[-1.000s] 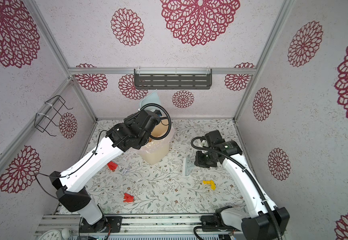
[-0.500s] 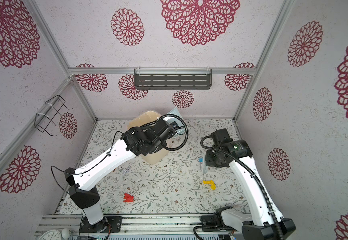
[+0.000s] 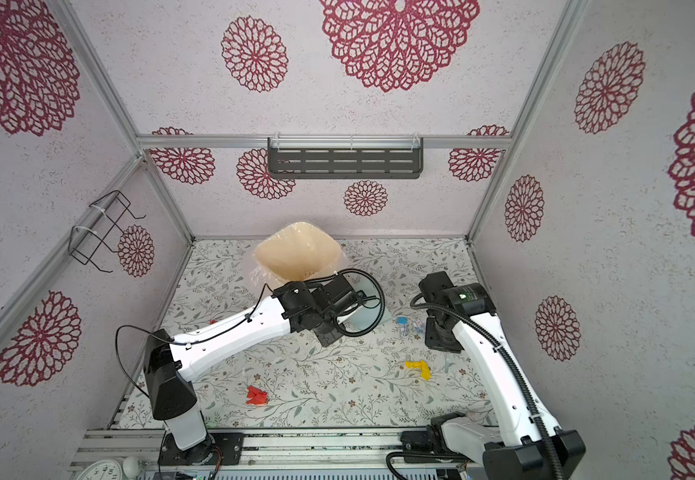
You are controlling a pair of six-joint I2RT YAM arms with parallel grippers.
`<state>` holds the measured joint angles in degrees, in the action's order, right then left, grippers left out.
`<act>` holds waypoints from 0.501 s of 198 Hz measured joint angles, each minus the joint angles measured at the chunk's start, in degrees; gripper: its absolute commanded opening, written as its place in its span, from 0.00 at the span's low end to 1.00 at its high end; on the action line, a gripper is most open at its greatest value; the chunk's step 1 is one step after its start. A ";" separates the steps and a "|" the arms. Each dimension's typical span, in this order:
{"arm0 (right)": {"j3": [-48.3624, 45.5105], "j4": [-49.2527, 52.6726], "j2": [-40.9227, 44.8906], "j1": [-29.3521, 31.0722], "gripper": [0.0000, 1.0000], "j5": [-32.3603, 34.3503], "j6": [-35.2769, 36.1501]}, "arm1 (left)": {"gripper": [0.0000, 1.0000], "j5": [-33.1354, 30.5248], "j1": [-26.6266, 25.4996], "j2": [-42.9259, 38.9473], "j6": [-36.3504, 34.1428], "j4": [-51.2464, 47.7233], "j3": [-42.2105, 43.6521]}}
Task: Sweep away the paper scraps from the table
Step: 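Lower the empty dustpan by the yellow scrap while the right brings the brush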
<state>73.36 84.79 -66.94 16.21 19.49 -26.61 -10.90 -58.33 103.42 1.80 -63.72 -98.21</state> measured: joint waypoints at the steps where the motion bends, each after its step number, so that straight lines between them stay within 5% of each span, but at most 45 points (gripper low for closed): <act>1: -0.07 0.00 -0.02 0.00 0.00 0.07 0.00 | 0.00 0.26 -0.04 0.00 0.09 0.07 0.17; 99: -8.09 -1.90 -4.35 -0.15 0.00 -2.60 -0.09 | 0.00 10.67 -0.68 -0.33 2.60 3.02 11.41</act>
<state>65.28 82.89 -71.29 16.05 16.88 -26.70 -0.23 -59.00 103.09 4.40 -60.71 -86.80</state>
